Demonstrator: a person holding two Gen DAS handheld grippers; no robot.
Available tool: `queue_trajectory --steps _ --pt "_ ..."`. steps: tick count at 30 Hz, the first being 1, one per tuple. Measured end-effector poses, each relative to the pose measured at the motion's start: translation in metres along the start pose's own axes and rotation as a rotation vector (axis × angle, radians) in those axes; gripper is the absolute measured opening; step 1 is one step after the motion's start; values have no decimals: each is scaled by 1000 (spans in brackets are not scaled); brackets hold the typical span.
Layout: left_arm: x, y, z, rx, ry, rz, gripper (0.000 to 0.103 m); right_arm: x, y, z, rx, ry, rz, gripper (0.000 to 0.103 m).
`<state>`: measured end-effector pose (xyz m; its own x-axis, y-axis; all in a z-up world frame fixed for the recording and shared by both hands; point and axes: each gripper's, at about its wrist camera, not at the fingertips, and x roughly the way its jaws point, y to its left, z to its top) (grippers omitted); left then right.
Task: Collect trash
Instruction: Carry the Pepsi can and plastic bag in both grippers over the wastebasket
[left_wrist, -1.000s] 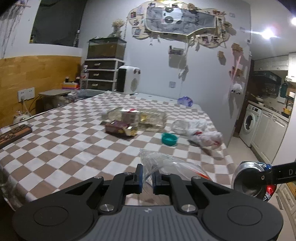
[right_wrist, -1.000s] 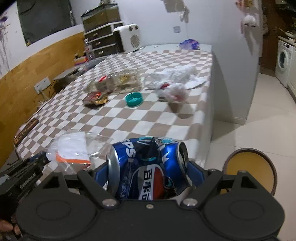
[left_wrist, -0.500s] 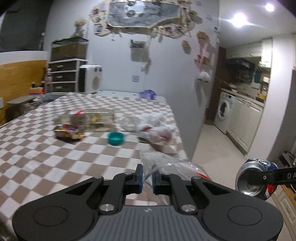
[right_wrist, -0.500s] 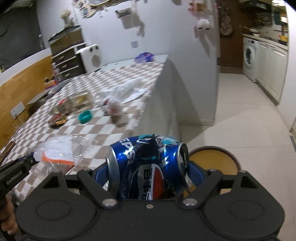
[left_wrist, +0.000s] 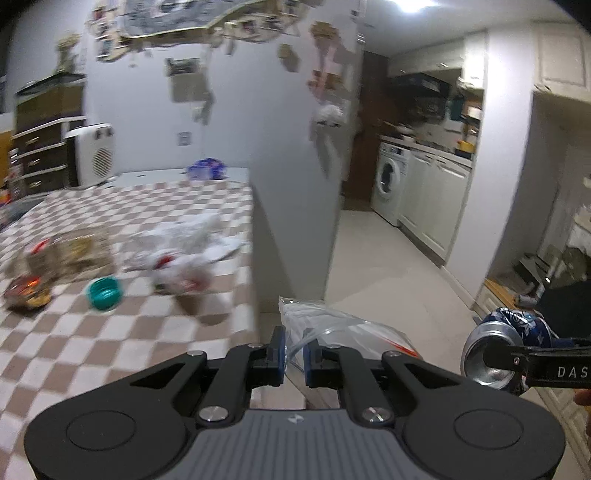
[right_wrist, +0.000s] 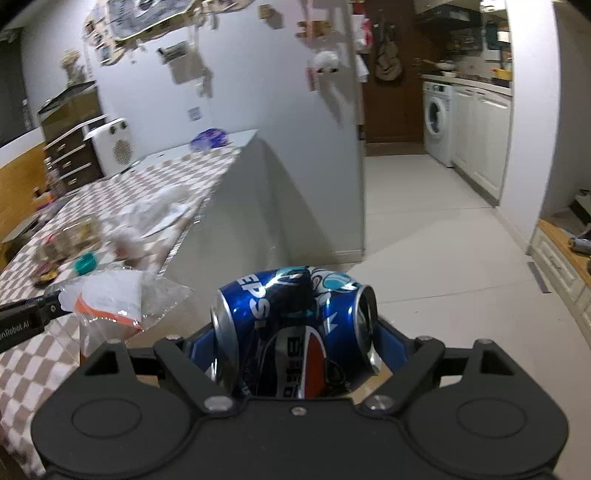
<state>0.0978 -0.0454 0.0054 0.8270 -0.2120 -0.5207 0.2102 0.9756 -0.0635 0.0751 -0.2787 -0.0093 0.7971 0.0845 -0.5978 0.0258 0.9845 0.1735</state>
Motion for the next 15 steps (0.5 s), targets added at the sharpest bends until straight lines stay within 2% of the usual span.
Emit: queue_trajectory --steps 6,15 --pt "45 -34 10 33 45 -75 10 10 -38 5 47 -18 -65 87" --pt "140 -60 4 37 210 -139 10 48 -80 -5 88 25 -167 87"
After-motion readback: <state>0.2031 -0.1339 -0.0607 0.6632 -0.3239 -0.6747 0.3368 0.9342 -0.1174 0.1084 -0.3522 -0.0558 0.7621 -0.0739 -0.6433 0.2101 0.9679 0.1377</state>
